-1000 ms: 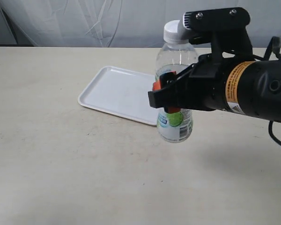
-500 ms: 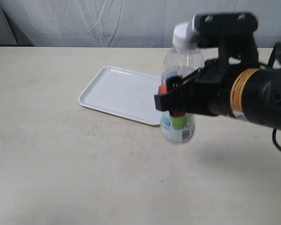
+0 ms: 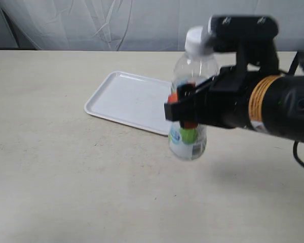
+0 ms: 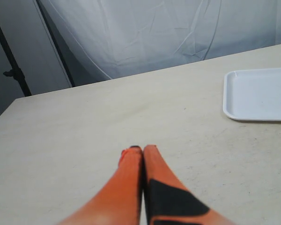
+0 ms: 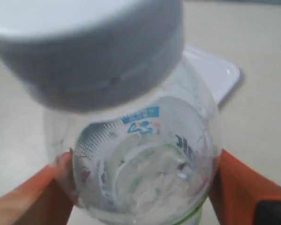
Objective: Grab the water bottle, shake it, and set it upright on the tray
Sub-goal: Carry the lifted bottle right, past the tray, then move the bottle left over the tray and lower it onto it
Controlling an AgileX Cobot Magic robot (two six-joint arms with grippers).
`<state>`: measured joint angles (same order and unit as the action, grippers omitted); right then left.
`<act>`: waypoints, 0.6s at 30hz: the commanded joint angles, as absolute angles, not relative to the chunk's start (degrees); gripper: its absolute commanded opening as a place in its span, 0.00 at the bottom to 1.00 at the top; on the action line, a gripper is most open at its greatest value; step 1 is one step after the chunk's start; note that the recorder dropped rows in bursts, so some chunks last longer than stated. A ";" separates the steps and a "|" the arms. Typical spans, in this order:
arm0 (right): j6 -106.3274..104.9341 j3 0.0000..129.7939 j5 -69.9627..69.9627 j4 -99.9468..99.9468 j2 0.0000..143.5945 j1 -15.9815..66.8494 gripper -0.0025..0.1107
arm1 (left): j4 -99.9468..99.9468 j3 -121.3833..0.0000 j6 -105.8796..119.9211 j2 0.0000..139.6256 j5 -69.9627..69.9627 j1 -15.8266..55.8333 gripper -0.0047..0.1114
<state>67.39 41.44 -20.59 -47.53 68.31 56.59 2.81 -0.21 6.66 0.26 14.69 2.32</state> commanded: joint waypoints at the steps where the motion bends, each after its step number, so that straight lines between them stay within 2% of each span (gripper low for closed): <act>1: 66.05 43.77 -18.06 -46.93 66.06 56.65 0.02 | 2.46 0.00 6.51 0.00 14.18 2.34 0.04; 4: 65.91 43.82 -14.67 -46.57 65.70 56.65 0.02 | 2.46 0.00 6.51 0.00 14.18 2.34 0.04; 6: 63.77 43.43 -23.54 -50.28 67.69 56.36 0.02 | 2.46 0.00 6.51 0.00 14.18 2.34 0.04; 7: 74.12 43.72 -35.30 -55.67 68.59 55.41 0.02 | 2.46 0.00 6.51 0.00 14.18 2.34 0.04; 8: 77.59 43.57 -35.20 -56.15 68.76 55.41 0.02 | 2.46 0.00 6.51 0.00 14.18 2.34 0.04; 9: 71.48 42.73 -21.37 -54.41 68.76 55.41 0.02 | 2.46 0.00 6.51 0.00 14.18 2.34 0.04; 11: 61.50 42.77 -11.39 -49.29 68.76 55.41 0.02 | 2.46 0.00 6.51 0.00 14.18 2.34 0.04; 13: 72.19 44.77 -25.39 -51.06 69.87 54.59 0.02 | 2.46 0.00 6.51 0.00 14.18 2.34 0.04; 14: 69.86 44.61 -21.80 -49.57 70.12 54.89 0.02 | 2.46 0.00 6.51 0.00 14.18 2.34 0.04; 15: 58.56 44.17 -15.03 -45.78 70.12 55.39 0.02 | 2.46 0.00 6.51 0.00 14.18 2.34 0.04; 16: 51.13 44.41 -15.40 -42.42 69.74 55.65 0.02 | 2.46 0.00 6.51 0.00 14.18 2.34 0.04; 18: 64.23 46.32 -27.65 -46.70 69.78 53.15 0.02 | 2.46 0.00 6.51 0.00 14.18 2.34 0.04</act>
